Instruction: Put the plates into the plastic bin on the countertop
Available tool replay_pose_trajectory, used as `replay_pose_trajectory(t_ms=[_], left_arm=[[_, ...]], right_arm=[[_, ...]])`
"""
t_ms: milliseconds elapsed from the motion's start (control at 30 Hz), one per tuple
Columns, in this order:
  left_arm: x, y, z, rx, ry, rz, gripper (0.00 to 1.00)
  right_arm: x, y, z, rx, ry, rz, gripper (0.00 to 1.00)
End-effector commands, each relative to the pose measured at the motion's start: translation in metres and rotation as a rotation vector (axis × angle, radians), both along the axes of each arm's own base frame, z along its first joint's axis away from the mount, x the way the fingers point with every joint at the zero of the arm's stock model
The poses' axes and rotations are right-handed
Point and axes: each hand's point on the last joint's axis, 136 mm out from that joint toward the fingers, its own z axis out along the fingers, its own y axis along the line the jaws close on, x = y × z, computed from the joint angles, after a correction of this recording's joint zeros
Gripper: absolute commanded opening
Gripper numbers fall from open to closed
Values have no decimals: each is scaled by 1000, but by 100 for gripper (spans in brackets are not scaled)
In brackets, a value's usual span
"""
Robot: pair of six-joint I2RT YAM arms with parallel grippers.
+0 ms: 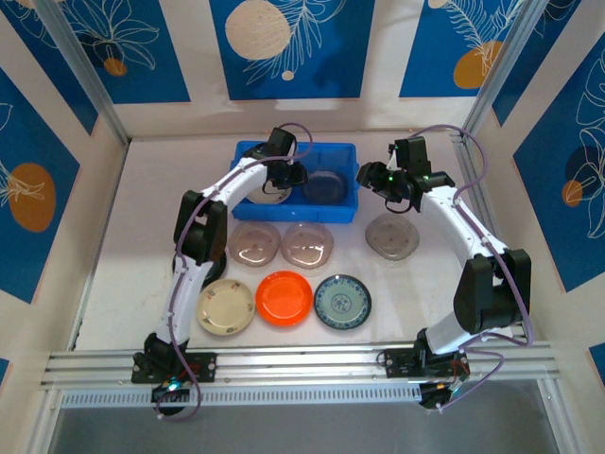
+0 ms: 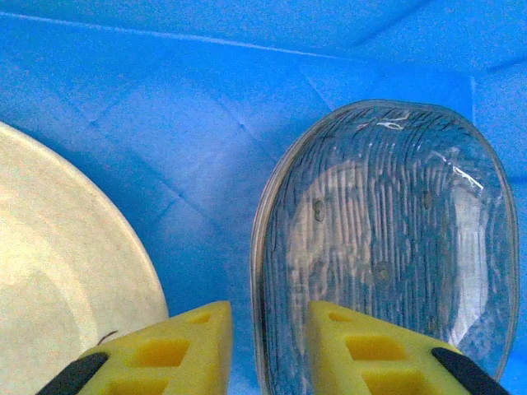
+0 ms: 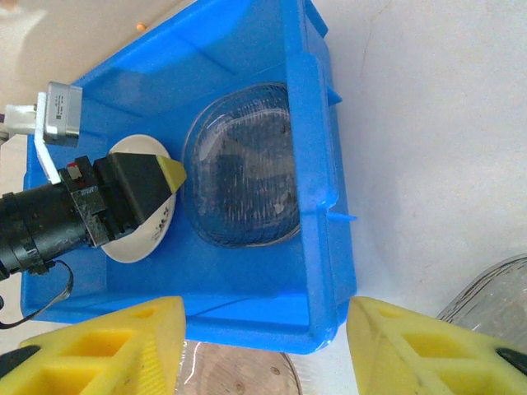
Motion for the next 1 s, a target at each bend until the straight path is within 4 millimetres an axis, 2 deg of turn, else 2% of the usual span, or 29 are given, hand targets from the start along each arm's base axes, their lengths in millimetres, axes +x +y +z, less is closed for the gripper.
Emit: replay_pose_trajectory(t_ms=[0,133,167,233,433,600,733,967], left_arm=[[-2,-2,48,-1,-97,-21,38],[-1,3,69,45,-167,-27,54],[-1,5,75,57,-185,-28,63],[-1,9,90,79,-223,-20,99],[-7,23,132,115,-300,10,100],[-25,10,158,-30,-350,-42,100],[-48,4,171,-128,-335,-71,100],[-89,-3,173,-81,-340,-219,100]], right_arm=[[-4,1,17,-7,-37,11,55],[-8,4,14,-10,-29,28,55],[-10,4,13,-16,-25,31,55],[-14,5,9,-28,-13,43,55],[-36,5,-15,-52,51,62,55],[-61,10,-35,-73,115,100,55],[-83,20,-49,-80,152,144,55],[-123,43,-70,-95,223,248,54]])
